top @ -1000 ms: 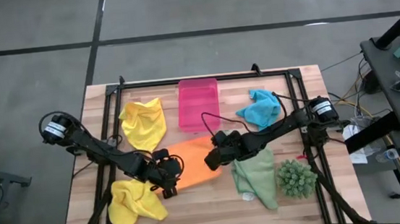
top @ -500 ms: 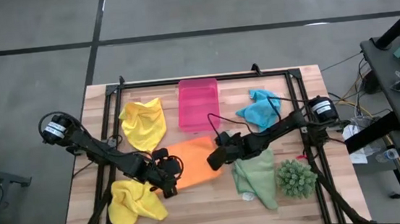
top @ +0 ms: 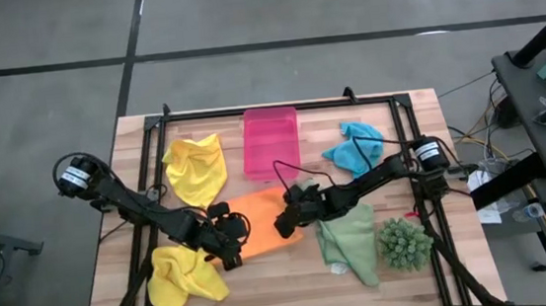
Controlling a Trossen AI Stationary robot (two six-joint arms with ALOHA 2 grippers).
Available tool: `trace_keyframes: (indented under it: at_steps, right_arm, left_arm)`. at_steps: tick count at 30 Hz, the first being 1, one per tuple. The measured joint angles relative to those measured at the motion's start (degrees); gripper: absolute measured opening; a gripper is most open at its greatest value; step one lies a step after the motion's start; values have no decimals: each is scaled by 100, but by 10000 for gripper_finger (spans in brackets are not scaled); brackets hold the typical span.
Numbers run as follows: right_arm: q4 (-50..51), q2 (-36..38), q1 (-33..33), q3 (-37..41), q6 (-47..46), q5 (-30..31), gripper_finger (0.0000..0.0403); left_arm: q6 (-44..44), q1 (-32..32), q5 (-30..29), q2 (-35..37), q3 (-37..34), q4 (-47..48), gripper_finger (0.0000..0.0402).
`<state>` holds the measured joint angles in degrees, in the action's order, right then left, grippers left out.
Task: Fold microfiber towels
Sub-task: Fold the orange towel
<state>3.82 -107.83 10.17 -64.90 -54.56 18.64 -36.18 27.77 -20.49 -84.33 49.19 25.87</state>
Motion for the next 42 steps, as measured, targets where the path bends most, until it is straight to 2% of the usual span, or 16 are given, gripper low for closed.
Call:
trace_keyframes:
  at_steps: [9,14,18,22,24,29,36,42]
  right_arm:
    - [-399,-84,-10,54,-101,25,174]
    - [-882,-331,-8,58,-87,40,139]
    - [-888,-363,-10,56,16,65,104]
    - [-865,-327,-10,58,228,56,48]
    - [-865,-298,-6,58,372,55,20]
    - [-434,-132,-6,58,450,58,11]
    - [750,310,-6,58,452,81,11]
    - [1604,753,27,58,400,87,11]
  left_arm:
    - [27,2,-122,0,-6,-20,171]
    - [35,0,-142,-2,-7,-22,171]
    - [35,0,-144,-2,-7,-22,171]
    - [30,4,-125,-2,-7,25,171]
    - [-47,16,71,-1,-7,97,171]
    - [-382,137,624,-2,-13,581,171]
    - [-802,370,673,-20,-24,1118,171]
    - [-1146,649,697,-20,-160,1083,171]
